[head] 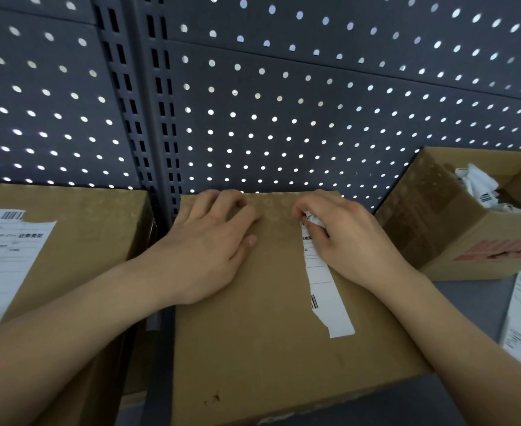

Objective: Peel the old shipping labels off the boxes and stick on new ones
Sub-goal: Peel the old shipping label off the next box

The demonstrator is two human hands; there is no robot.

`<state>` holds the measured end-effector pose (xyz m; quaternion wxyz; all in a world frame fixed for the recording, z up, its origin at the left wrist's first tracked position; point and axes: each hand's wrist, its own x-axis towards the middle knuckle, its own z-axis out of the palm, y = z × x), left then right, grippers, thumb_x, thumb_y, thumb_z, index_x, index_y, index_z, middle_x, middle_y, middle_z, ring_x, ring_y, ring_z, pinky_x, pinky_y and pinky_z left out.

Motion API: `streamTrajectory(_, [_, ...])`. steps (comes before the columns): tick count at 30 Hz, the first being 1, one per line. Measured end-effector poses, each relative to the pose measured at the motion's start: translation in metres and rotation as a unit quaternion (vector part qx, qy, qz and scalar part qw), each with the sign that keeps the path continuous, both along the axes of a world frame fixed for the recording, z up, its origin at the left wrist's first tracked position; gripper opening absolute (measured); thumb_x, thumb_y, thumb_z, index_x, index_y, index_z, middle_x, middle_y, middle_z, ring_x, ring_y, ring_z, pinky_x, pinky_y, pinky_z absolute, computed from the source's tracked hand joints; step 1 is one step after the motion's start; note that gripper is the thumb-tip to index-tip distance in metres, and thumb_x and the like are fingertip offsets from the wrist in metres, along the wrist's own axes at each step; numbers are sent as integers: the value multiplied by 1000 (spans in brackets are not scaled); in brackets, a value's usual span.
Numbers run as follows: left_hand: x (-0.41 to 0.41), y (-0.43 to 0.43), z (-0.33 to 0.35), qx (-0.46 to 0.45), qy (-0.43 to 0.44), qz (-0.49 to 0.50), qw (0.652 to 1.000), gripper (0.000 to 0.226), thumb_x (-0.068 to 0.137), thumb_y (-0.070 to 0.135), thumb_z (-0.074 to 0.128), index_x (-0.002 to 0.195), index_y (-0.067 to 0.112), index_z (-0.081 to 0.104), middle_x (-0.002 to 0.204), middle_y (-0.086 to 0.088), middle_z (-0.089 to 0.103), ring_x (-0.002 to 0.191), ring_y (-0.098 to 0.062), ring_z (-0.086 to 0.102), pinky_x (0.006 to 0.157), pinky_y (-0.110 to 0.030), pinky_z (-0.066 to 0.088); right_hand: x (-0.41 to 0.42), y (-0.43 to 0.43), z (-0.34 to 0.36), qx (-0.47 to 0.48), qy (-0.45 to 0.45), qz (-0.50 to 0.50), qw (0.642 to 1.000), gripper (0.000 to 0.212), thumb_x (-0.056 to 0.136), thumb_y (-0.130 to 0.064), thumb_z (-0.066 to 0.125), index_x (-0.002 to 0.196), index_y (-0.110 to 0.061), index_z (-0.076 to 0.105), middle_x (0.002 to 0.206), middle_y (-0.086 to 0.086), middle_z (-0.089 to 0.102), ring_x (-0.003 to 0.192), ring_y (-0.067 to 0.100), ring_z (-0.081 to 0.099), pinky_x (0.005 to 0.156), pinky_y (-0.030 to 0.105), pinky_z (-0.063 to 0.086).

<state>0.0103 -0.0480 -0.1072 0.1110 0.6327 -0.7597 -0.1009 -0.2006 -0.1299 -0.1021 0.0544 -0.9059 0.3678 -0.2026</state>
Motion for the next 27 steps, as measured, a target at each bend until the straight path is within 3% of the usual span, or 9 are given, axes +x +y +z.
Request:
streamTrajectory(3, [1, 1, 0, -1, 9, -2, 1000, 42, 101, 46, 22, 141, 37, 30, 145, 13, 20, 136, -13, 11, 117, -34, 11, -1, 0, 0, 26, -13, -9, 1000, 34, 86, 5, 54, 97, -26, 56, 95, -14, 57, 86, 14, 54, 72, 41, 50])
streamTrajectory(8, [1, 1, 0, -15, 17, -5, 1000, 51, 92, 50, 14, 137, 35, 34, 143, 12, 24, 133, -14, 14, 117, -36, 14, -6, 5, 1, 52, -52, -28, 997, 18, 93, -3, 56, 95, -21, 57, 88, -18, 55, 81, -2, 49, 68, 11, 37])
streamTrajectory(11, [0, 2, 0, -11, 16, -2, 1000, 48, 96, 47, 12, 137, 35, 34, 143, 12, 22, 134, -14, 13, 118, -37, 15, -6, 4, 2, 70, -69, -37, 994, 13, 96, -10, 56, 97, -23, 58, 91, -23, 54, 81, -12, 49, 68, 5, 33])
streamTrajectory(16, [0, 1, 0, -2, 13, -2, 1000, 40, 102, 44, 22, 139, 35, 32, 144, 12, 20, 135, -13, 11, 118, -36, 13, -5, 3, 2, 88, -56, -27, 994, 19, 96, -16, 58, 102, -34, 55, 88, -27, 53, 82, -9, 48, 66, 13, 33])
streamTrajectory(20, [0, 1, 0, -4, 13, -2, 1000, 41, 100, 44, 26, 139, 35, 32, 145, 12, 20, 135, -13, 10, 118, -36, 12, -4, 5, 3, 59, -21, -15, 998, 29, 92, -5, 58, 107, -30, 56, 92, -23, 50, 78, -8, 46, 65, 13, 34])
streamTrajectory(24, [0, 1, -1, -6, 8, 1, 1000, 42, 99, 46, 25, 139, 35, 32, 145, 11, 20, 136, -15, 11, 119, -38, 14, -1, 5, 4, 25, 12, -7, 1000, 45, 84, 5, 55, 112, -30, 53, 101, -17, 53, 95, 14, 52, 72, 37, 51])
streamTrajectory(27, [-1, 1, 0, -6, 6, 3, 1000, 42, 99, 46, 25, 138, 35, 32, 145, 11, 20, 136, -14, 11, 118, -37, 14, 2, 3, 3, 14, 45, 0, 999, 53, 80, 8, 54, 111, -34, 46, 97, -20, 47, 96, 17, 50, 68, 43, 53])
